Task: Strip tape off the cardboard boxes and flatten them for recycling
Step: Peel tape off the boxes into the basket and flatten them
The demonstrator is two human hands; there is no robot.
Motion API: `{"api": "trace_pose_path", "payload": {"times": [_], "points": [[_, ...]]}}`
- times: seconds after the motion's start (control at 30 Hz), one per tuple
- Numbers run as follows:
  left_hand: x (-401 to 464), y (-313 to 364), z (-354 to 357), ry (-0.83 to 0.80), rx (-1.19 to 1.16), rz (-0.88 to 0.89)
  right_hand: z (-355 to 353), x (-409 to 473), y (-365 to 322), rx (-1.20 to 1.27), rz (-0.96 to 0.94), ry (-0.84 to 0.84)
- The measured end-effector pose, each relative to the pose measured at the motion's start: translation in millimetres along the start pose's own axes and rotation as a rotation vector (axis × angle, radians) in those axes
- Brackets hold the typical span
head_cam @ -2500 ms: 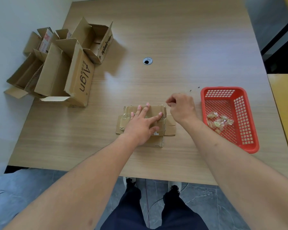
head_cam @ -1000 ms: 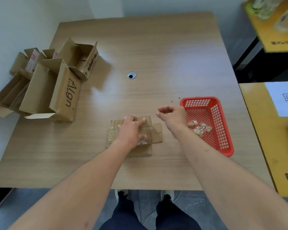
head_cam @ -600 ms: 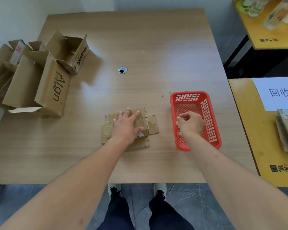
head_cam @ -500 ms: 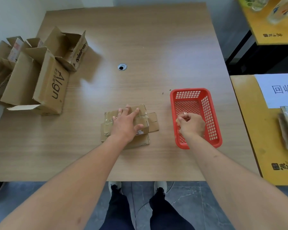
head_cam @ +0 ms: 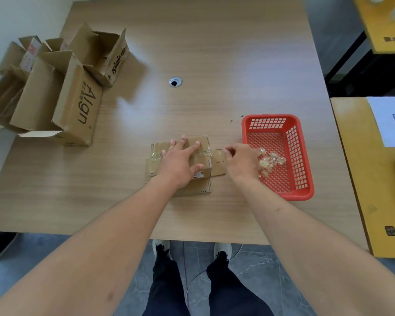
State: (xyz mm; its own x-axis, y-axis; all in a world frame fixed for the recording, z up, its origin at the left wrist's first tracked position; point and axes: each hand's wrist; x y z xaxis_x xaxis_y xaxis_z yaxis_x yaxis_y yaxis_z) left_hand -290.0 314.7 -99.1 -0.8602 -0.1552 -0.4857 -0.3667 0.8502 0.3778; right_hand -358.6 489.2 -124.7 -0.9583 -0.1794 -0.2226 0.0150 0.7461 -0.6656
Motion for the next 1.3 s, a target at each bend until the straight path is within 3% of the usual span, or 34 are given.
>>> {"api": "trace_pose_path", "payload": {"times": [0.2, 0.3, 0.47, 0.6, 0.67, 0.93, 1.3], "points": [[0, -1, 0, 0.003, -0.007, 0.007, -24, 11, 20, 0.139, 0.208, 0.219], [1, -1, 1, 0.005, -0.007, 0.007, -33, 10, 32, 0.089, 0.174, 0.262], [4, -2, -5, -0.007, -0.022, 0.007, -9, 13, 21, -0.132, -0.123, -0.088], [9, -8, -8, 0.011, -0.063, 0.044, 27, 27, 6, -0.359, -0.086, -0.337], [12, -13, -7, 0.028, -0.085, 0.067, 38, 32, 5, -0.411, -0.049, -0.361], [22, -19, -9, 0.021, -0.105, 0.092, 48, 36, -2, -0.378, -0.072, -0.105], [18, -12, -14, -0.026, -0.065, 0.075, -43, 19, 15, -0.138, 0.082, 0.177]]}}
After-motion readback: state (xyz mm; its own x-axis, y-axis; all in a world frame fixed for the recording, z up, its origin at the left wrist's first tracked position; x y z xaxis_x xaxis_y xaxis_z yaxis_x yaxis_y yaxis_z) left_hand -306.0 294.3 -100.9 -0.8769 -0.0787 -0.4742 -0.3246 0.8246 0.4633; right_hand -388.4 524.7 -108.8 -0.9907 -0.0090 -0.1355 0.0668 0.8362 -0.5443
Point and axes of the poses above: each hand's wrist, its own x-axis towards the middle knuckle, its own z-axis out of the palm, y = z × x, and after that the axes turned 7 degrees about -y, right-handed
